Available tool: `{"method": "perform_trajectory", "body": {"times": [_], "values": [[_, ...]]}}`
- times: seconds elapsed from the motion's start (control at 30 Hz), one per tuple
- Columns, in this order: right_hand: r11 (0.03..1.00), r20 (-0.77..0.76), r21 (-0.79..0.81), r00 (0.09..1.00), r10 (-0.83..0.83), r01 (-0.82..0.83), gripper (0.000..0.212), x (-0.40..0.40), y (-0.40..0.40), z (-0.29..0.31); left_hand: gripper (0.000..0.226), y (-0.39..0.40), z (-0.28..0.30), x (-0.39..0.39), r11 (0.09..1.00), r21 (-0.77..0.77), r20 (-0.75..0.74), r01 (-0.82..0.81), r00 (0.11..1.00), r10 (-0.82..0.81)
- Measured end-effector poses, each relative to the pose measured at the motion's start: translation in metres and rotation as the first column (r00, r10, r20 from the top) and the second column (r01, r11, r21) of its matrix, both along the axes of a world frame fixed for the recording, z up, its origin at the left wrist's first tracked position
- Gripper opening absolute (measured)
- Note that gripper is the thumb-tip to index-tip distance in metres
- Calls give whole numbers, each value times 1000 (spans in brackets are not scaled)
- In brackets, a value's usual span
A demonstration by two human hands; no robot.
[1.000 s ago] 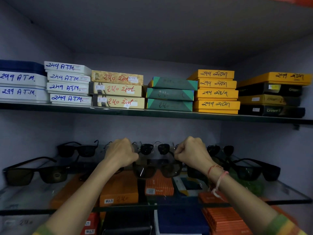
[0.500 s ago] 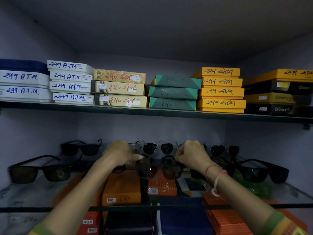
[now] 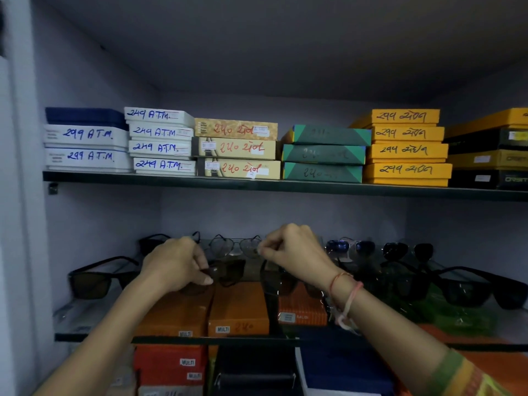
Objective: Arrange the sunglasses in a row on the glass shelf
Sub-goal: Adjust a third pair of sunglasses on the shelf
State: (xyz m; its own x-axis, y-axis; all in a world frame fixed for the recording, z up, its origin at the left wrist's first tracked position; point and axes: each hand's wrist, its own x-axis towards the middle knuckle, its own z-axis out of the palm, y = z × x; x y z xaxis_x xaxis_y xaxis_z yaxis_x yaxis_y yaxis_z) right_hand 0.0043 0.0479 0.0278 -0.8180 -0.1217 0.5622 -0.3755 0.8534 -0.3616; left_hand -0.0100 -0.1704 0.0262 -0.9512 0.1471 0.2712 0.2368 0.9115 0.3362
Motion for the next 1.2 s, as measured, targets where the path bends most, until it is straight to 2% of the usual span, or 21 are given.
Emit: {"method": "perform_trajectory", "body": {"times": [0.1, 0.2, 0.3, 0.4, 0.47, 0.6, 0.77, 0.87, 0.97, 1.07, 1.2], "values": [[998, 87, -35, 995, 59, -56, 23, -4, -11, 2, 16, -5, 3, 9, 996, 64, -127, 66, 990, -57], [987, 233, -128, 965, 123, -95, 29, -5, -17, 7, 16, -5, 5, 14, 994, 46, -230, 99, 969, -85], [983, 267, -142, 952, 148, -113, 23, -4, -20, 14, 18, -5, 4, 16, 992, 27, -232, 127, 966, -117], [988, 204, -118, 971, 125, -102, 19, -2, -20, 18, 25, -9, 2, 15, 954, 217, -223, 205, 962, -156], [989, 164, -110, 980, 116, -98, 20, 0, -21, 19, 30, -14, 3, 12, 929, 326, -266, 172, 960, -85], [991, 103, -90, 989, 103, -94, 22, 1, -23, 17, 30, -19, 9, 4, 981, 195, -201, 10, 979, 30], [997, -3, -52, 999, -50, 50, 14, -5, -30, 14, 22, -22, 9, -12, 975, 205, -203, -88, 970, 130], [993, -26, -18, 993, -116, 115, 20, -15, -36, 12, 21, -25, 9, -21, 976, 156, -145, -154, 974, 177], [990, 5, -26, 990, -137, 138, 16, -28, -38, 5, 20, -26, 10, -30, 971, 103, -79, -216, 971, 224], [987, 65, -40, 986, -154, 157, 19, -40, -36, -4, 26, -25, 7, -36, 968, 85, -12, -237, 971, 239], [980, 86, -22, 977, -194, 196, 24, -49, -37, -14, 20, -22, 4, -36, 964, 50, 16, -259, 966, 259]]}}
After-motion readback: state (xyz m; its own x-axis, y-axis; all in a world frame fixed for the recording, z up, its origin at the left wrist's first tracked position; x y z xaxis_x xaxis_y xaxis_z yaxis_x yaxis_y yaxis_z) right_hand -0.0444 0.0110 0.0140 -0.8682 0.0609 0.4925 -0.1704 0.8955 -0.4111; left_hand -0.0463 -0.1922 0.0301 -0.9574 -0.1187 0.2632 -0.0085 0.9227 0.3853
